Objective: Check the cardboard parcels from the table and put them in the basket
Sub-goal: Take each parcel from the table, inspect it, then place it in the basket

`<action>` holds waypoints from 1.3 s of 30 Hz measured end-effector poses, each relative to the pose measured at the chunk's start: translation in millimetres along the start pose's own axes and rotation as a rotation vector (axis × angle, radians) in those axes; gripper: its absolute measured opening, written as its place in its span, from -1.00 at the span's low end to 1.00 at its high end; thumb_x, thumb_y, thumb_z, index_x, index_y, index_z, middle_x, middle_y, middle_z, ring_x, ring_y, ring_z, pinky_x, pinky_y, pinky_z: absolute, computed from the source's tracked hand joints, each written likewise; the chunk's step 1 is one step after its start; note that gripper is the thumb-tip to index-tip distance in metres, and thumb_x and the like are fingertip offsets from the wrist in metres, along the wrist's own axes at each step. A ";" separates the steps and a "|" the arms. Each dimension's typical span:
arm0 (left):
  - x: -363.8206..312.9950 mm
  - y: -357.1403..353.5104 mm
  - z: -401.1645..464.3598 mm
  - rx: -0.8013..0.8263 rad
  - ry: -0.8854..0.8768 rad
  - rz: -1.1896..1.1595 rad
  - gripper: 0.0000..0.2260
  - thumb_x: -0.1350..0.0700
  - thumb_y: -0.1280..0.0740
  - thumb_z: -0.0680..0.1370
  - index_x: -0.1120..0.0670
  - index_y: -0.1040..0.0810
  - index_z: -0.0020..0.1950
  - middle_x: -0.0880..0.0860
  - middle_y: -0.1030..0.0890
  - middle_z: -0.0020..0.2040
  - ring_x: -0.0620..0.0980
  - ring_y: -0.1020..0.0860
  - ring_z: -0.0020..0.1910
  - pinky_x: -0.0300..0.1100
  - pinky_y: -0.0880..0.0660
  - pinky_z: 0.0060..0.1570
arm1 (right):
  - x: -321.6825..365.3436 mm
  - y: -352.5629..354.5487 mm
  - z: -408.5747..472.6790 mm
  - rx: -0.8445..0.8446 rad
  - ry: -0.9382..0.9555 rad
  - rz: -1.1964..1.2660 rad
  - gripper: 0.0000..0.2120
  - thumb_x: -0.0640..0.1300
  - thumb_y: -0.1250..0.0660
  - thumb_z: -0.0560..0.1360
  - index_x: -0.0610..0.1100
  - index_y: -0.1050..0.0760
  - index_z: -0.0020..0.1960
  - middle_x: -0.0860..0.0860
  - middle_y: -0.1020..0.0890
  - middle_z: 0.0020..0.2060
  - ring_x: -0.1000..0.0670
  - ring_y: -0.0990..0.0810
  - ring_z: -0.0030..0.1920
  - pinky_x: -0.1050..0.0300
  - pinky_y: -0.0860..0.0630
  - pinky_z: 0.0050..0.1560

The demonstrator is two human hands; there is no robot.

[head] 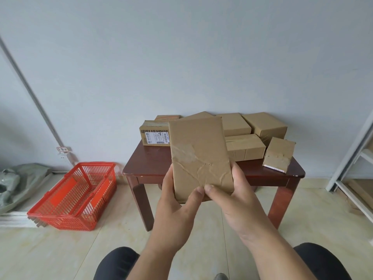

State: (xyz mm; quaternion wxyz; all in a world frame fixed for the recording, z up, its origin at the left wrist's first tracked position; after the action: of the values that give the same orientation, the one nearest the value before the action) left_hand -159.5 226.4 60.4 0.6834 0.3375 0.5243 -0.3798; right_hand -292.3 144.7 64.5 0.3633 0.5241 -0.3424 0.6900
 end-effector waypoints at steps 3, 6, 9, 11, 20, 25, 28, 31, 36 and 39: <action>-2.0 -1.0 2.3 -0.065 0.028 0.021 -0.50 0.07 -0.47 0.61 -0.12 -0.39 0.51 -0.16 -0.71 0.20 -0.15 -0.67 0.20 -0.17 -0.61 0.20 | -4.2 -2.2 -1.3 -0.047 0.005 0.017 -0.30 -0.18 -0.46 0.50 -0.04 -0.30 0.59 0.00 -0.71 0.26 -0.02 -0.67 0.31 -0.07 -0.55 0.40; -7.5 -1.2 5.2 -0.134 0.028 0.051 -0.54 -0.01 -0.49 0.56 -0.08 -0.46 0.43 -0.29 -0.70 0.09 -0.30 -0.66 0.09 -0.41 -0.56 0.00 | -8.7 -4.8 -4.0 -0.064 -0.001 0.039 -0.29 -0.13 -0.47 0.48 0.01 -0.31 0.58 0.00 -0.70 0.28 -0.03 -0.66 0.32 -0.13 -0.51 0.41; -10.5 -2.1 6.1 -0.154 0.028 0.058 -0.50 -0.08 -0.50 0.51 -0.04 -0.48 0.41 -0.28 -0.70 0.08 -0.30 -0.67 0.07 -0.41 -0.56 -0.03 | -9.6 -4.8 -4.4 -0.103 -0.021 0.043 -0.29 -0.09 -0.50 0.45 0.02 -0.34 0.55 0.02 -0.72 0.25 0.00 -0.68 0.29 -0.11 -0.54 0.38; -11.5 -4.2 3.9 -0.151 0.032 0.066 -0.49 -0.09 -0.49 0.51 -0.04 -0.47 0.42 -0.30 -0.69 0.08 -0.31 -0.66 0.08 -0.40 -0.56 -0.02 | -8.8 -2.5 -3.0 -0.142 -0.023 0.000 -0.31 -0.03 -0.55 0.45 0.04 -0.38 0.52 0.07 -0.73 0.21 0.05 -0.70 0.24 -0.08 -0.58 0.34; -11.8 -7.8 6.4 -0.141 0.023 0.061 -0.63 0.03 -0.44 0.62 -0.15 -0.50 0.41 -0.21 -0.70 0.17 -0.24 -0.65 0.18 -0.18 -0.61 0.18 | -9.7 -1.2 -6.1 -0.206 -0.037 -0.022 -0.43 -0.18 -0.53 0.54 0.08 -0.42 0.47 0.11 -0.74 0.15 0.10 -0.72 0.16 0.10 -0.62 0.16; -8.2 -11.7 10.6 -0.181 0.047 0.037 -0.62 -0.10 -0.44 0.59 -0.12 -0.51 0.39 -0.21 -0.70 0.15 -0.27 -0.65 0.14 -0.22 -0.62 0.09 | -9.9 1.4 -3.3 -0.224 -0.063 -0.038 -0.50 -0.18 -0.52 0.54 0.09 -0.46 0.41 0.17 -0.75 0.07 0.16 -0.73 0.07 0.27 -0.62 -0.02; -6.1 -15.2 15.1 -0.181 0.069 0.047 -0.62 -0.10 -0.44 0.59 -0.14 -0.49 0.40 -0.17 -0.67 0.21 -0.28 -0.64 0.15 -0.30 -0.61 0.06 | -6.8 2.1 7.4 -0.282 -0.081 -0.068 -0.53 -0.05 -0.57 0.51 0.08 -0.49 0.35 0.14 -0.74 0.08 0.18 -0.72 0.03 0.27 -0.60 -0.06; -6.2 -17.7 27.2 -0.169 0.087 0.077 -0.62 -0.06 -0.43 0.61 -0.13 -0.47 0.41 -0.15 -0.63 0.26 -0.30 -0.61 0.15 -0.42 -0.56 -0.03 | -3.3 2.4 22.0 -0.341 -0.096 -0.073 -0.54 0.03 -0.59 0.48 0.05 -0.50 0.30 0.13 -0.72 0.06 0.20 -0.71 -0.02 0.18 -0.60 -0.02; -11.4 -18.7 50.1 -0.149 0.129 0.075 -0.65 -0.02 -0.44 0.61 -0.07 -0.45 0.36 -0.15 -0.66 0.13 -0.38 -0.62 -0.01 -0.47 -0.52 -0.17 | 0.5 5.4 37.8 -0.344 -0.090 -0.103 -0.55 0.06 -0.58 0.49 0.06 -0.51 0.30 0.14 -0.72 0.06 0.18 -0.71 0.02 0.09 -0.63 0.05; -14.7 -19.2 60.6 -0.185 0.168 0.066 -0.69 -0.07 -0.44 0.61 -0.03 -0.47 0.28 -0.14 -0.66 0.08 -0.42 -0.60 -0.09 -0.49 -0.49 -0.26 | 1.5 8.2 45.5 -0.315 -0.113 -0.117 -0.58 0.03 -0.58 0.50 0.08 -0.52 0.29 0.14 -0.71 0.09 0.18 -0.70 0.04 0.08 -0.63 0.10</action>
State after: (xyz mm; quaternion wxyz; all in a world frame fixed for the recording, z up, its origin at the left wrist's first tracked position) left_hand -150.7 167.5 87.0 0.6775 0.3206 0.6010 -0.2776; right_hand -278.1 102.0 75.0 0.4607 0.5175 -0.4352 0.5749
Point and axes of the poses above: each hand's wrist, its own z-axis towards the middle knuckle, its own y-axis out of the back of the hand, x = y × z, the point moved 2 cm from there along z, towards the middle knuckle
